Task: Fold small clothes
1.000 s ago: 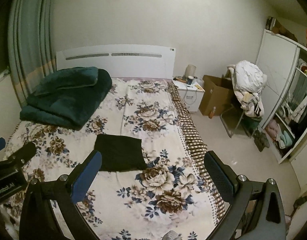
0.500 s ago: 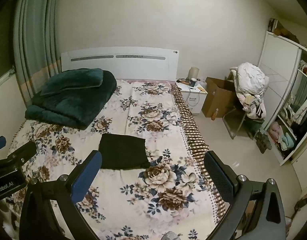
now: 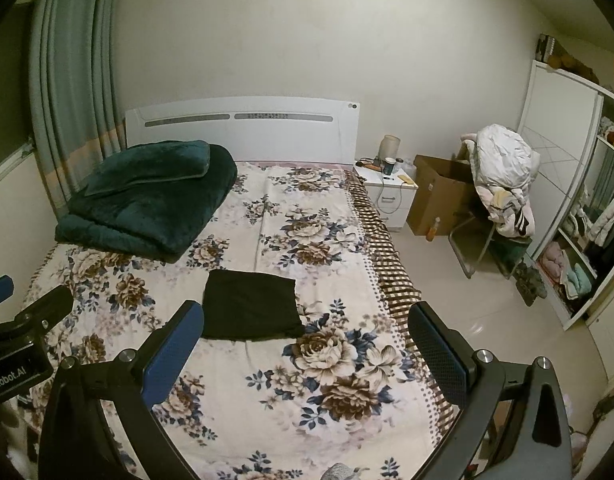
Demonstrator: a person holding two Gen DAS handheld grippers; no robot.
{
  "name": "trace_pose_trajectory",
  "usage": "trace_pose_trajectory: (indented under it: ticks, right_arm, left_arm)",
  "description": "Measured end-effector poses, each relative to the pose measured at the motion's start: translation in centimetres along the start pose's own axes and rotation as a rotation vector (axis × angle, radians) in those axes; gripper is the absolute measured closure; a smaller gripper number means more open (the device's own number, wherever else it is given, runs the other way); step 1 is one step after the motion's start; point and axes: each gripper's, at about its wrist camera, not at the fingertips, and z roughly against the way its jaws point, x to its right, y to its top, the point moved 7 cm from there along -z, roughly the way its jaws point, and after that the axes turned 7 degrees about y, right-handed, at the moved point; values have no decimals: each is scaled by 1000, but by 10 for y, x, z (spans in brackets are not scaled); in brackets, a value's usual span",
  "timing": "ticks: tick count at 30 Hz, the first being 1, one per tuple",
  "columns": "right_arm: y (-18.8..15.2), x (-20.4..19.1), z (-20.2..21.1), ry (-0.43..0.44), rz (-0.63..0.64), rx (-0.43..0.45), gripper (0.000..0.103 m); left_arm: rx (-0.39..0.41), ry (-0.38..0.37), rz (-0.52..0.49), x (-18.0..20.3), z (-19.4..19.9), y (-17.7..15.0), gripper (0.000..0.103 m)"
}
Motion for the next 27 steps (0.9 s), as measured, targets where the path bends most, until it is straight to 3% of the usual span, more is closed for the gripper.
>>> trace_pose_trajectory:
  ticks: [27]
  right_arm:
    - [9,-8,3,20,1,5,0]
  left_arm:
    - [5,14,4,-3,7,2,0]
